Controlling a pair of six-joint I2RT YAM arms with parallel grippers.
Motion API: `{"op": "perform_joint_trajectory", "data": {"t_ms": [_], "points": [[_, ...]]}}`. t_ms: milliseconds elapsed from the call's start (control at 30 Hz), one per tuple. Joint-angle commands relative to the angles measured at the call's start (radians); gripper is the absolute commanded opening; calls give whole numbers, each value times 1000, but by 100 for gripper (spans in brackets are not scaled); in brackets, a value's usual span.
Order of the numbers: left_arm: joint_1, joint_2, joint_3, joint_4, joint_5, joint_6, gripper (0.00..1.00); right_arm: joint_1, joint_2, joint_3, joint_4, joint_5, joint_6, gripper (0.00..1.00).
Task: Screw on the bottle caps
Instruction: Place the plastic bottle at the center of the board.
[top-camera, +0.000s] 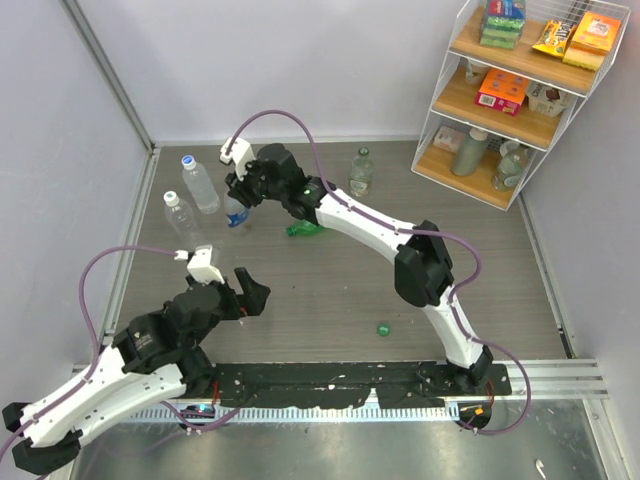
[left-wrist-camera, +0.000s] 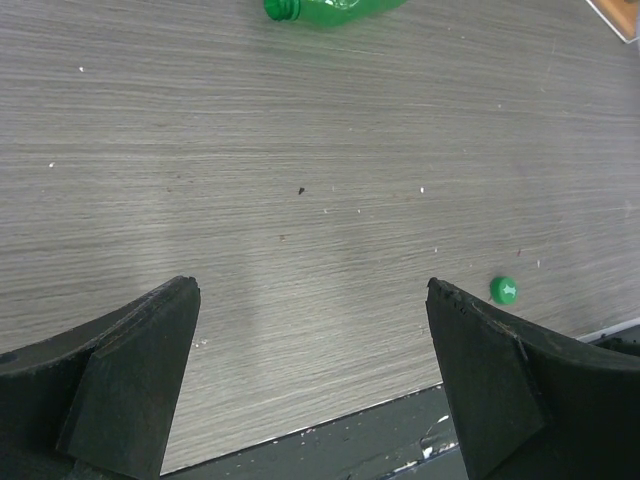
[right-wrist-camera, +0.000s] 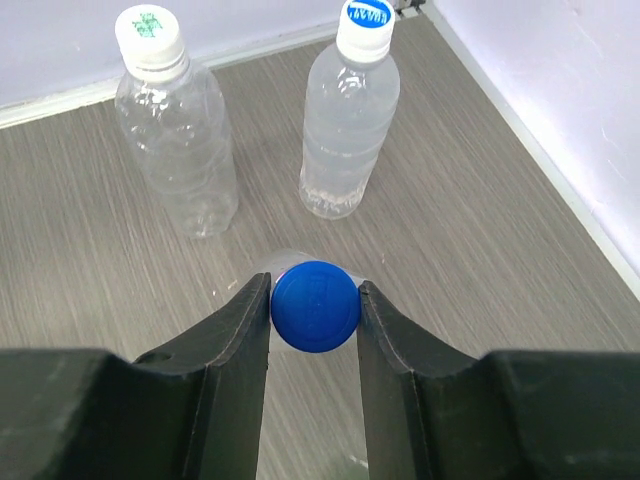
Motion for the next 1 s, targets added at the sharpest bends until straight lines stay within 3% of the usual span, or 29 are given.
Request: {"op": "perform_joint_trajectory", "data": {"t_ms": [0, 367, 600, 667, 967], "points": [[-3, -32, 13, 1, -9, -8, 100, 2, 49, 114, -11, 8, -8, 7], [-3, -2, 30, -26, -4, 6, 100, 2, 108, 194, -20, 33, 1, 24], [-3, 14, 37, -27, -21, 7, 100, 4, 114, 197, -23, 34, 17, 54], [-3, 9, 37, -30, -26, 3, 100, 2, 114, 196, -16, 34, 20, 59], [-3, -45, 30, -33, -47, 3, 100, 2, 99, 191, 37, 16, 18, 70]]}}
